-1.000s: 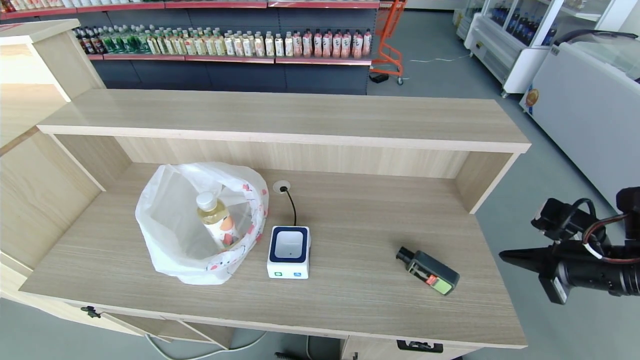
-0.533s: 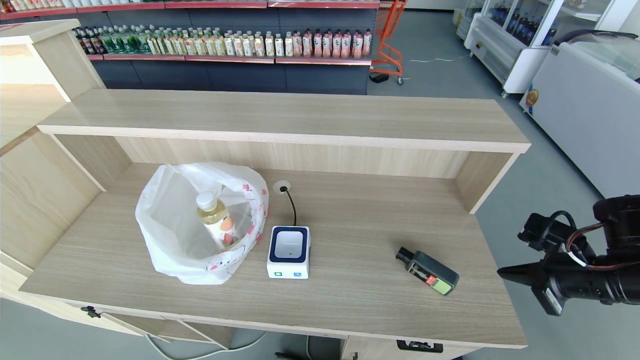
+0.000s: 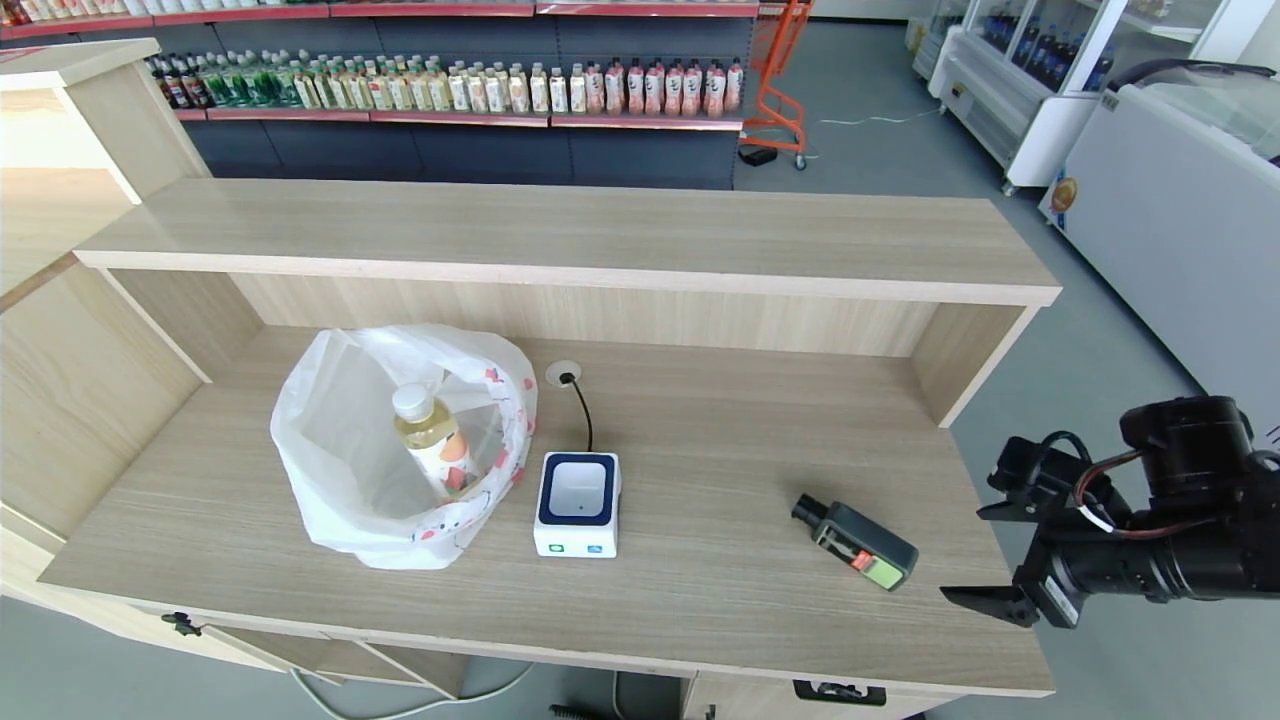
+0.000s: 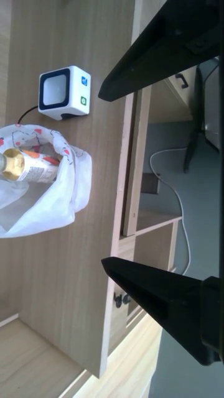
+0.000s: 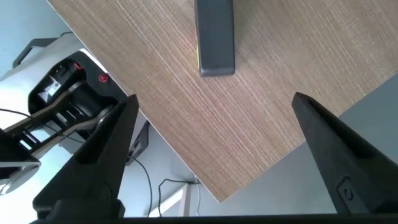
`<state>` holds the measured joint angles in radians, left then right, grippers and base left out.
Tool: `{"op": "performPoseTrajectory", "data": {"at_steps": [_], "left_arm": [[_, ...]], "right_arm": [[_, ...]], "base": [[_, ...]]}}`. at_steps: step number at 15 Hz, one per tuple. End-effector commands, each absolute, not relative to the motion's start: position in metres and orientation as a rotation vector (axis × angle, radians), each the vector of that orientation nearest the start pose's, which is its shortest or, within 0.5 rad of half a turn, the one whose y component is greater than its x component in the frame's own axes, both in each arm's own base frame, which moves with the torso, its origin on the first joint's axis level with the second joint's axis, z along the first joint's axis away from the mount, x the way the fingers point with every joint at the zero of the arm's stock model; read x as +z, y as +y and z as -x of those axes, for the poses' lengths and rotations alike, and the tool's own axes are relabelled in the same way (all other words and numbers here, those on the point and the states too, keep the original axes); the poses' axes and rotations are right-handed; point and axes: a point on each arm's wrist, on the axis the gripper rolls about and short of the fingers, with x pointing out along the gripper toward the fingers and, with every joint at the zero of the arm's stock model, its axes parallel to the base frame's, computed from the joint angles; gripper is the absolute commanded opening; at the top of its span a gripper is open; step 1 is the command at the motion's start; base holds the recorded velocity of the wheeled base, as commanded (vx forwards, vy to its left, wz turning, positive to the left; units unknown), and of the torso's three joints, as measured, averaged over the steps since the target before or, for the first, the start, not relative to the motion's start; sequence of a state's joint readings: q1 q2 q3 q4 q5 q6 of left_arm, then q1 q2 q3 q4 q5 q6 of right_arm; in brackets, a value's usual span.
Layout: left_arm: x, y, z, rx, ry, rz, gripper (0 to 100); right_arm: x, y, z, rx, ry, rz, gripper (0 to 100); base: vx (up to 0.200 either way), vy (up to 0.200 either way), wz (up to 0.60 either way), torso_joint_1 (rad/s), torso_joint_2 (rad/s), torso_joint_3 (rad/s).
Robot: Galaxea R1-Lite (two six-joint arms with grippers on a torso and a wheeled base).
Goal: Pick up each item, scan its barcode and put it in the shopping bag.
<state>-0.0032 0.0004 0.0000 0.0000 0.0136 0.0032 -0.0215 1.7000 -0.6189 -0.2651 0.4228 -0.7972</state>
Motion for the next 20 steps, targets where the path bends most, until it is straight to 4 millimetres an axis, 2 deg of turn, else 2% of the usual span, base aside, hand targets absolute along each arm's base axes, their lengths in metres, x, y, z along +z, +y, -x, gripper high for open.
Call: {"op": "performPoseTrajectory", "data": {"at_steps": [1,6,13,16,20], "left_arm": [[0.075,0.000,0.023,0.011,0.000,-0.003,100],[0.075,0.000,0.023,0.011,0.000,-0.003,100],[0.075,0.000,0.023,0.011,0.000,-0.003,100],[0.075,0.000,0.023,0.011,0.000,-0.003,100],[0.075,0.000,0.023,0.011,0.000,-0.003,100]], "right_arm": [[0.087,0.013,-0.268,0.713,0.625,0.563,100],[0.059,0.036,-0.297,0.785,0.614,0.591,100],[0.040,0.044,-0.315,0.736,0.602,0.639,100],[0.036,0.056,-0.333,0.751,0.579,0.644,100],[0.023,0.067,-0.342,0.751,0.592,0.602,100]], "base": [[0.000,0.000,0.00,0.000,0.00,0.000],[0.000,0.000,0.00,0.000,0.00,0.000],[0.000,0.000,0.00,0.000,0.00,0.000],[0.000,0.000,0.00,0.000,0.00,0.000],[0.000,0.000,0.00,0.000,0.00,0.000]]}}
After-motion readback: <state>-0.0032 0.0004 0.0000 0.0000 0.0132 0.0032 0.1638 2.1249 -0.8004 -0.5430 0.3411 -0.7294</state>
